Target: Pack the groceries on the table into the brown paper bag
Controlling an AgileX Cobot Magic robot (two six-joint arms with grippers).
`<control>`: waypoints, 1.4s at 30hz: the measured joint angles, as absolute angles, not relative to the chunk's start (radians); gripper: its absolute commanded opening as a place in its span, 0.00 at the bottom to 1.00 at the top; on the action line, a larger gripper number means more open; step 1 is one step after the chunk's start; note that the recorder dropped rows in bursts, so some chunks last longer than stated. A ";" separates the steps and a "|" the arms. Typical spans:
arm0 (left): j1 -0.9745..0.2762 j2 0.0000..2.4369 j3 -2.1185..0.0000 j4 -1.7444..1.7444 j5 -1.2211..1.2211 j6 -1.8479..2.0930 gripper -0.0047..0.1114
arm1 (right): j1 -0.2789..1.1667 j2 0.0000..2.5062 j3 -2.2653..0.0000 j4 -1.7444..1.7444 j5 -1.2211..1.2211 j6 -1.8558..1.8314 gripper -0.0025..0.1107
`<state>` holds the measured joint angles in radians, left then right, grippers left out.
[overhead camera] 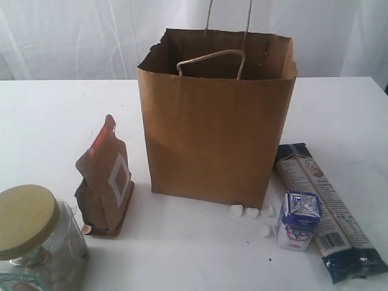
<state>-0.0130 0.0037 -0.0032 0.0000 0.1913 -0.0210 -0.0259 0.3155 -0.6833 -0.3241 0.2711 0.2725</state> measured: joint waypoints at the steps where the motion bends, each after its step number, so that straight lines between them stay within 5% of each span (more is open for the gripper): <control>1: -0.013 0.004 -0.003 0.000 0.191 -0.021 0.04 | -0.026 0.255 -0.683 -0.344 0.287 0.250 0.02; 9: -0.013 0.004 -0.003 0.000 0.191 -0.021 0.04 | -0.027 0.005 -0.624 -0.370 0.638 0.336 0.02; 20: -0.013 0.004 -0.003 0.000 0.194 -0.021 0.04 | -0.028 0.052 -0.264 -0.312 0.182 0.491 0.02; 42: -0.013 0.004 -0.003 0.000 0.196 -0.021 0.04 | -0.028 0.098 -0.124 -0.311 0.443 0.568 0.02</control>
